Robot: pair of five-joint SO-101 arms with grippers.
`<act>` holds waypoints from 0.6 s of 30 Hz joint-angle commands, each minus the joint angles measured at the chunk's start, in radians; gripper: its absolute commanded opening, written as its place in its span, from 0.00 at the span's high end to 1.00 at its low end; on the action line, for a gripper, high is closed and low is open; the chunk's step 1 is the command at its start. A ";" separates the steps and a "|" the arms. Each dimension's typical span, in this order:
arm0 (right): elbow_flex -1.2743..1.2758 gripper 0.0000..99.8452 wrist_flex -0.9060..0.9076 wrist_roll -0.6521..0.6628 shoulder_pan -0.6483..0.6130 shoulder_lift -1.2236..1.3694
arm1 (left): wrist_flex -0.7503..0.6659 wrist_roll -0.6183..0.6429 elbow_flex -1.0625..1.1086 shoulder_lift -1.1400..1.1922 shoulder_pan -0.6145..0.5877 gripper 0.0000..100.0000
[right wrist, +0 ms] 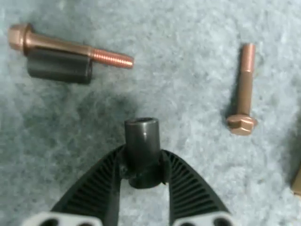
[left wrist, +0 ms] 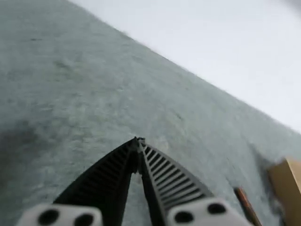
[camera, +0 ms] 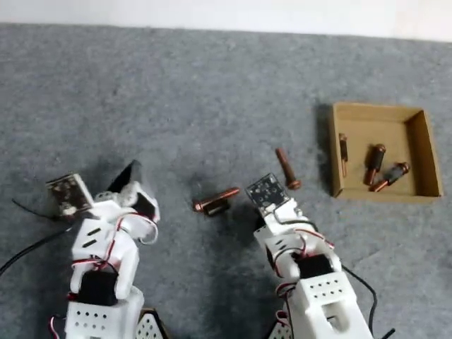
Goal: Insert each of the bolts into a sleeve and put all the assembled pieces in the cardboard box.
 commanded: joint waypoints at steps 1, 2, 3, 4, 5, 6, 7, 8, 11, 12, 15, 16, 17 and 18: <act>-0.005 1.00 0.050 -0.009 0.010 -0.064 | 0.003 -0.068 -0.073 0.064 0.090 0.99; -0.005 1.00 0.062 -0.009 0.010 -0.071 | 0.002 -0.075 -0.090 0.113 0.101 0.99; -0.005 1.00 0.076 -0.009 0.010 -0.079 | -0.012 -0.078 -0.116 0.174 0.102 0.99; -0.004 1.00 0.088 -0.009 0.010 -0.085 | -0.041 -0.078 -0.143 0.246 0.104 0.99; -0.004 1.00 0.097 -0.009 0.010 -0.088 | -0.078 -0.080 -0.174 0.329 0.104 0.99; -0.004 1.00 0.105 -0.009 0.010 -0.088 | -0.114 -0.081 -0.214 0.423 0.107 0.99; -0.004 1.00 0.111 -0.009 0.010 -0.088 | -0.143 -0.083 -0.260 0.522 0.111 0.99; -0.004 1.00 0.116 -0.009 0.010 -0.088 | -0.161 -0.084 -0.312 0.630 0.125 0.99; -0.004 1.00 0.124 -0.008 0.010 -0.088 | -0.172 -0.198 -0.476 0.944 0.197 0.99; -0.004 1.00 0.124 -0.008 0.010 -0.088 | -0.172 -0.259 -0.519 1.041 0.222 0.99; 0.008 1.00 0.125 -0.006 0.015 -0.088 | -0.175 -0.477 -0.618 1.264 0.278 0.99; 0.018 1.00 0.124 -0.005 0.024 -0.090 | -0.176 -0.554 -0.636 1.316 0.288 0.99; 0.022 1.00 0.124 -0.005 0.033 -0.090 | -0.176 -0.624 -0.650 1.360 0.292 0.99; 0.025 1.00 0.124 -0.005 0.042 -0.090 | -0.176 -0.692 -0.662 1.394 0.292 0.99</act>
